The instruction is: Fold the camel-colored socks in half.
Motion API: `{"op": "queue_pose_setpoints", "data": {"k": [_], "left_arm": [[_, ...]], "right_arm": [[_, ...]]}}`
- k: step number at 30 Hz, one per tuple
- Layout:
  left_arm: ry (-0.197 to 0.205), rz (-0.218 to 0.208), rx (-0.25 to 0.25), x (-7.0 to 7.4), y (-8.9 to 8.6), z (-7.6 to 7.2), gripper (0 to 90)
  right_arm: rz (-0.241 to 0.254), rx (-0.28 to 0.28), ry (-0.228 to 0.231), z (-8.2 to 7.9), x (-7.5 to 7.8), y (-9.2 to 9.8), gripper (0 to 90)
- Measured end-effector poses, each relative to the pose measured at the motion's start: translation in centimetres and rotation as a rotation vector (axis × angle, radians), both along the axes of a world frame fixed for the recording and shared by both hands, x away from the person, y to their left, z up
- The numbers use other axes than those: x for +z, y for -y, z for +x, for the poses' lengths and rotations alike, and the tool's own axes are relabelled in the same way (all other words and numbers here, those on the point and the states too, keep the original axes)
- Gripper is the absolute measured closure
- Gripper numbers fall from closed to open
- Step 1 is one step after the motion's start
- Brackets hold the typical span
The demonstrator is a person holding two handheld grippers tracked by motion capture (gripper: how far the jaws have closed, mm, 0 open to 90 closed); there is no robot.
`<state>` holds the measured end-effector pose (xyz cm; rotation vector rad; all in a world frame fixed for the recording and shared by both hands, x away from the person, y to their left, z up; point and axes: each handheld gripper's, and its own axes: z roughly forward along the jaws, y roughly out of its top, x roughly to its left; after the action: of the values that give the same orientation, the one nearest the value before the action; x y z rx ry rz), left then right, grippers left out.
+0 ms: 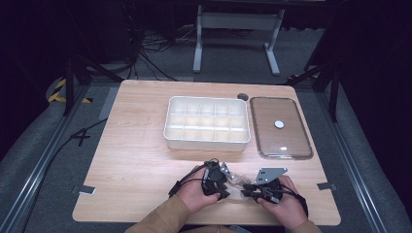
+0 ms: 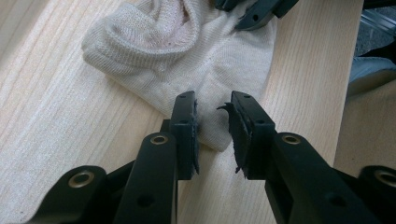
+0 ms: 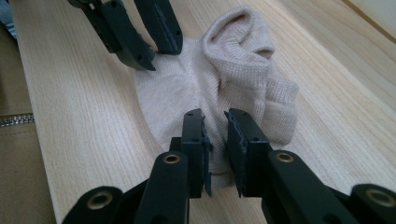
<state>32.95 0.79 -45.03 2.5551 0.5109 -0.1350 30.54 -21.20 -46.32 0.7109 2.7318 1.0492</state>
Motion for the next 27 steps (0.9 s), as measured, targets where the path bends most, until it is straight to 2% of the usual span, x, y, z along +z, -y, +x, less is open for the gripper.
{"op": "queue_pose_setpoints", "data": {"k": [4,9,11,13,15,20,27], "left_arm": [[0.011,-0.002,0.006,0.1,-0.1,-0.1,69.6],[0.013,-0.034,0.024,0.5,-0.8,0.1,66.3],[0.007,-0.057,0.037,0.7,-1.2,0.2,64.4],[0.021,-0.067,0.049,0.8,-1.6,0.3,60.6],[0.015,-0.083,0.051,1.0,-1.9,0.3,60.4],[0.023,-0.088,0.064,1.3,-2.5,0.3,59.8],[0.049,-0.089,0.081,1.8,-3.1,0.6,59.8]], "right_arm": [[0.029,0.001,-0.014,0.4,-0.2,0.4,77.2],[0.0,-0.001,0.002,0.4,0.0,0.2,77.5],[-0.009,0.002,0.015,0.5,0.0,0.2,77.4],[-0.027,0.017,0.06,0.7,0.1,0.2,77.1],[-0.029,0.02,0.066,0.6,0.1,0.1,77.1],[-0.011,0.018,0.088,0.6,0.8,0.2,77.1],[0.042,-0.021,0.125,0.4,2.1,1.0,76.5]]}}
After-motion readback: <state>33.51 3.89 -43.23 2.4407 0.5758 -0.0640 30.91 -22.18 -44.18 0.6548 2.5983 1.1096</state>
